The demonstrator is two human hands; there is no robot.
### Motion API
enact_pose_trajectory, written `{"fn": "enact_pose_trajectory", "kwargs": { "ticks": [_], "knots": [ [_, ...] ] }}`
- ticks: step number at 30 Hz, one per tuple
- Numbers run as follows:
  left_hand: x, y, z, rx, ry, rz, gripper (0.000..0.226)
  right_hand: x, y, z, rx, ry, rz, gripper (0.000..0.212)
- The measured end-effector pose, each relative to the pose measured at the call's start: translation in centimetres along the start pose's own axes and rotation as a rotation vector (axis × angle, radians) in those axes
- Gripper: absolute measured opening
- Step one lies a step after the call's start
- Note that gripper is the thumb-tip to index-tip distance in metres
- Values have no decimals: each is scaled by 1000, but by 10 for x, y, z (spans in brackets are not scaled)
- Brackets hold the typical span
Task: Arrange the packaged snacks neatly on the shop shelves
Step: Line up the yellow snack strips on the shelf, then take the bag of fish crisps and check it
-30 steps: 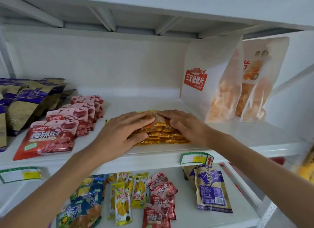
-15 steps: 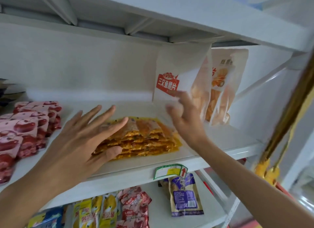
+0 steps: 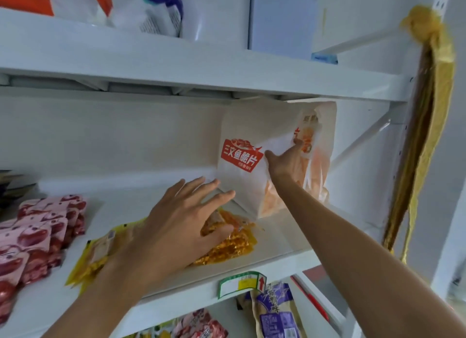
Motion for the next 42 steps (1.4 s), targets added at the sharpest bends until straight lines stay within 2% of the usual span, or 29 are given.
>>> {"fn": "enact_pose_trajectory", "kwargs": {
  "ticks": [3,5,7,12,19,23,27,29,32,33,34,36,37,39,42],
  "knots": [
    [4,25,-4,25,21,98,82,-2,-27,-6,56,-13,12,49],
    [3,44,-5,16,20,168,80,-3,-51,-10,58,-18,3,41],
    [1,56,-4,22,21,188,72,-8,-72,-14,88,-23,19,39],
    [0,60,-5,69,90,122,74,-27,-134,-21,48,-48,19,43],
    [3,55,-3,40,127,128,99,-83,-228,-30,121,-67,-87,34],
    [18,20,-10,25,124,36,97,-117,-270,-28,169,-19,-131,30],
    [48,-19,-47,-314,177,-80,87,-156,-313,-19,188,-7,-153,26],
    [73,-17,-68,-644,167,-76,86,-175,-337,-18,176,6,-184,21],
    [102,-13,-106,-1218,172,-72,98,-200,-377,-22,200,21,-240,21],
    [105,-13,-120,-1381,166,-60,94,-208,-390,-24,201,31,-258,21],
    [106,-16,-136,-1507,185,-45,80,-216,-403,-28,201,42,-276,20],
    [102,-16,-172,-1666,242,-1,44,-230,-425,-33,221,44,-293,18],
    [101,-12,-191,-1730,259,32,38,-237,-434,-36,239,37,-297,17],
    [100,-1,-229,-1777,221,50,39,-248,-451,-46,261,27,-316,18],
    [95,15,-274,-1743,89,-32,37,-262,-474,-65,205,102,-366,19]
  ]
}}
Point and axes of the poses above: each hand's wrist, its own x-axis towards the middle knuckle, its own y-axis out of the palm, z = x × y, the point moved 7 cm from there along x, towards the middle knuckle, and after that the axes turned 10 degrees about y, right-handed, at the moved point
